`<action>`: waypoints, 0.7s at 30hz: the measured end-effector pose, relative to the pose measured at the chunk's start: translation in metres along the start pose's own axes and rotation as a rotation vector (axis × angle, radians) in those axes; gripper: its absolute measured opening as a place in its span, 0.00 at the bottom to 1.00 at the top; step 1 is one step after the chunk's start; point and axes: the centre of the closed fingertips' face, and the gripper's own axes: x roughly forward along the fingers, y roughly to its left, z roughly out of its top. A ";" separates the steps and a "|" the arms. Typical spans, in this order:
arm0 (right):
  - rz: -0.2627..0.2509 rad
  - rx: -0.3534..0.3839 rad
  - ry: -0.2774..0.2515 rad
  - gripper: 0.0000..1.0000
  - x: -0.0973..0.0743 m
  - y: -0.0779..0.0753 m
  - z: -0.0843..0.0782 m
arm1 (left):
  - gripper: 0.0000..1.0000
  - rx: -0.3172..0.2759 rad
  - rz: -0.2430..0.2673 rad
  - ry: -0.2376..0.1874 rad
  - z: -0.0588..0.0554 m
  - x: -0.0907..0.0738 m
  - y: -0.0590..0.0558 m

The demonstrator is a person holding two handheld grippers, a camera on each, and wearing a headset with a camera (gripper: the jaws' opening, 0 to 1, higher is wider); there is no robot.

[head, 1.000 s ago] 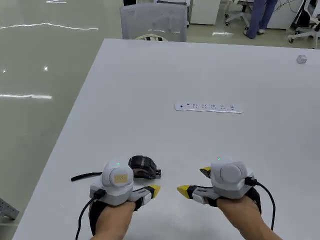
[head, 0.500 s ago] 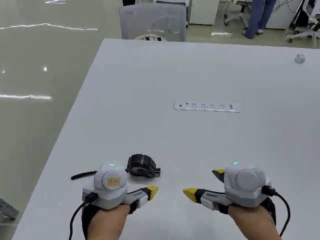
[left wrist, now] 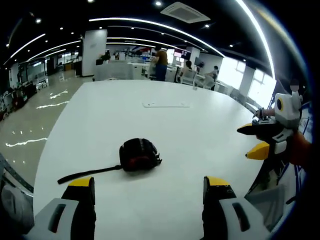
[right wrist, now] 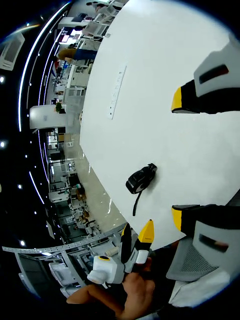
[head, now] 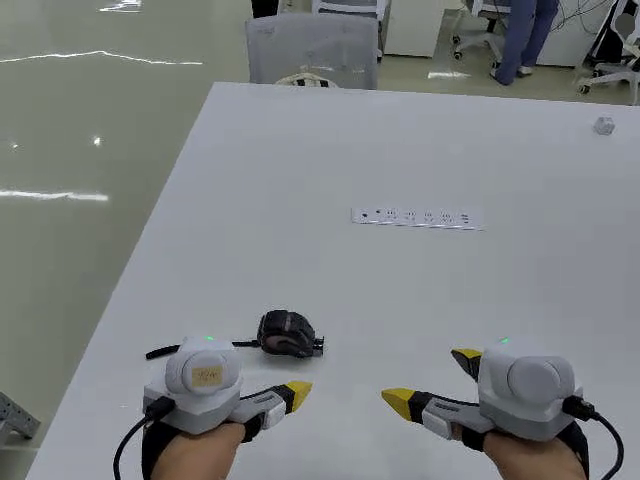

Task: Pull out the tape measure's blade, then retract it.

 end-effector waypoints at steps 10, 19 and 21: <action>-0.017 0.017 -0.002 0.81 -0.018 -0.001 -0.002 | 0.87 0.020 -0.007 -0.007 0.000 -0.020 0.000; -0.028 0.020 -0.004 0.85 -0.029 0.000 0.000 | 0.90 0.024 -0.007 -0.010 0.001 -0.031 0.001; -0.031 0.019 -0.003 0.87 -0.031 0.000 0.000 | 0.90 0.023 -0.004 -0.014 0.002 -0.034 0.001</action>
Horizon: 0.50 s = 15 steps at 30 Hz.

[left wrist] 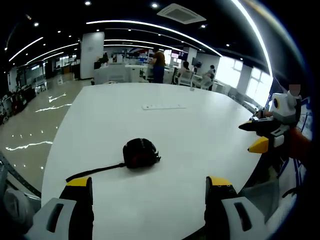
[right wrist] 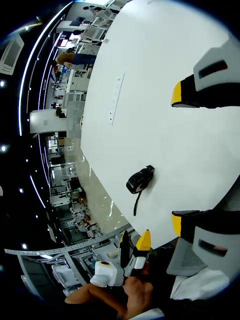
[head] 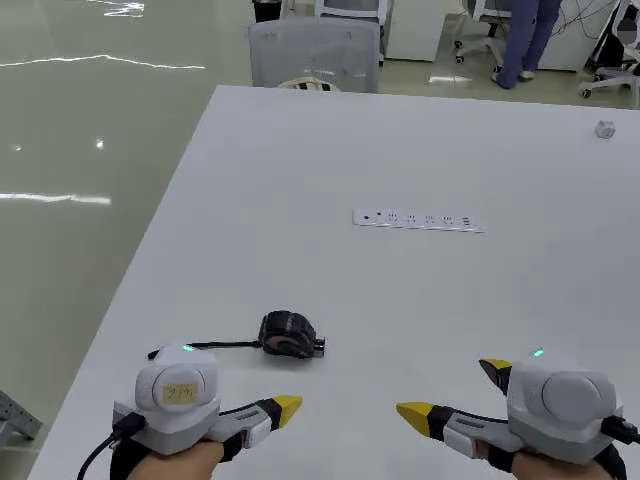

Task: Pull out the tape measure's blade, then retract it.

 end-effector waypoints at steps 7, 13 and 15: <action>0.000 0.014 0.009 0.91 -0.010 0.003 -0.002 | 0.93 0.007 0.000 -0.010 0.005 -0.010 -0.001; -0.004 0.046 0.033 0.93 -0.019 0.005 -0.011 | 0.95 0.001 0.003 0.001 -0.001 -0.016 0.001; -0.003 0.049 0.036 0.94 -0.022 0.006 -0.014 | 0.96 -0.002 0.003 0.005 -0.003 -0.018 0.001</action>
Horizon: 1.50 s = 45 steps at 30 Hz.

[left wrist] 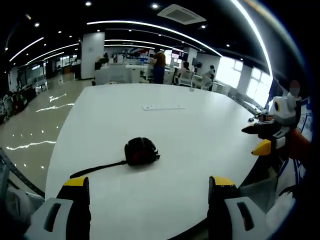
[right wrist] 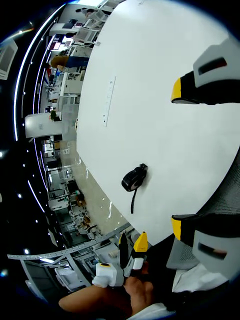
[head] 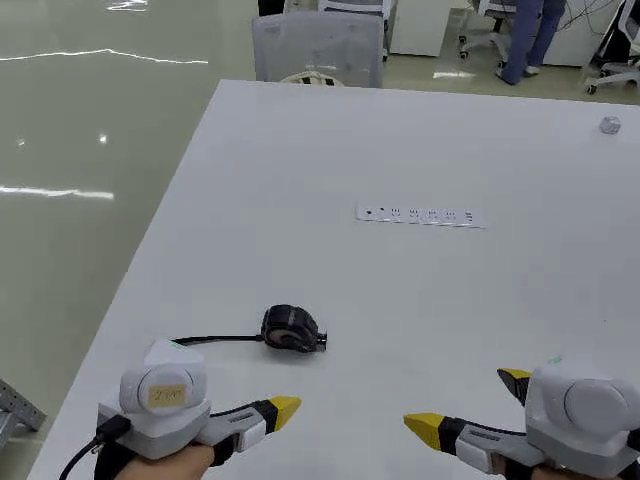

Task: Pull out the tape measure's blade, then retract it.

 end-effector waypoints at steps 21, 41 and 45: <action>0.009 0.052 0.046 1.00 -0.009 0.008 -0.014 | 1.00 -0.030 0.018 0.027 -0.010 -0.018 0.008; 0.003 0.051 0.046 1.00 -0.013 0.002 -0.015 | 1.00 -0.037 0.032 0.037 -0.015 -0.020 0.011; 0.005 0.046 0.046 1.00 -0.013 0.003 -0.014 | 1.00 -0.041 0.038 0.037 -0.015 -0.021 0.012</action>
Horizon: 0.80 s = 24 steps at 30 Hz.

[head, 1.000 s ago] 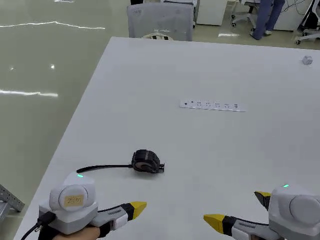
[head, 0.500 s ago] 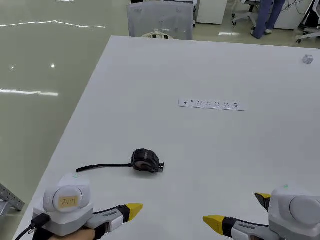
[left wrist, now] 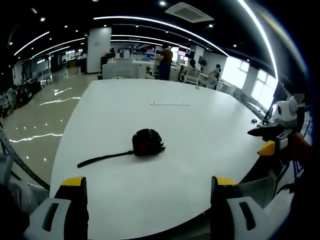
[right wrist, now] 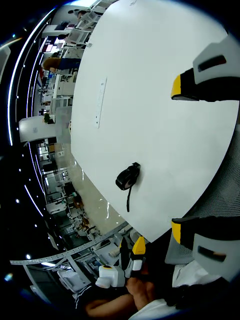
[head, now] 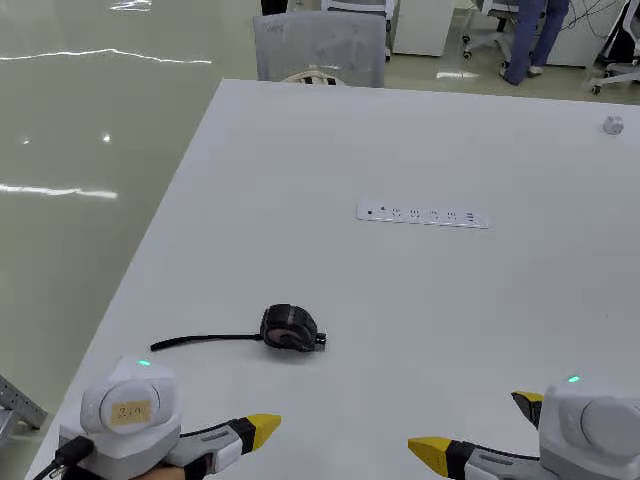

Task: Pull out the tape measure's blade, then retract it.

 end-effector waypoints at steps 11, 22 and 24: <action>-0.002 0.003 0.002 1.00 0.000 0.000 -0.001 | 1.00 -0.005 0.008 0.010 -0.003 -0.001 0.005; -0.005 0.012 0.000 0.99 0.001 -0.001 -0.001 | 1.00 -0.011 0.013 0.019 -0.006 -0.002 0.009; -0.005 0.013 0.001 0.99 0.001 -0.001 -0.001 | 1.00 -0.011 0.013 0.020 -0.006 -0.002 0.009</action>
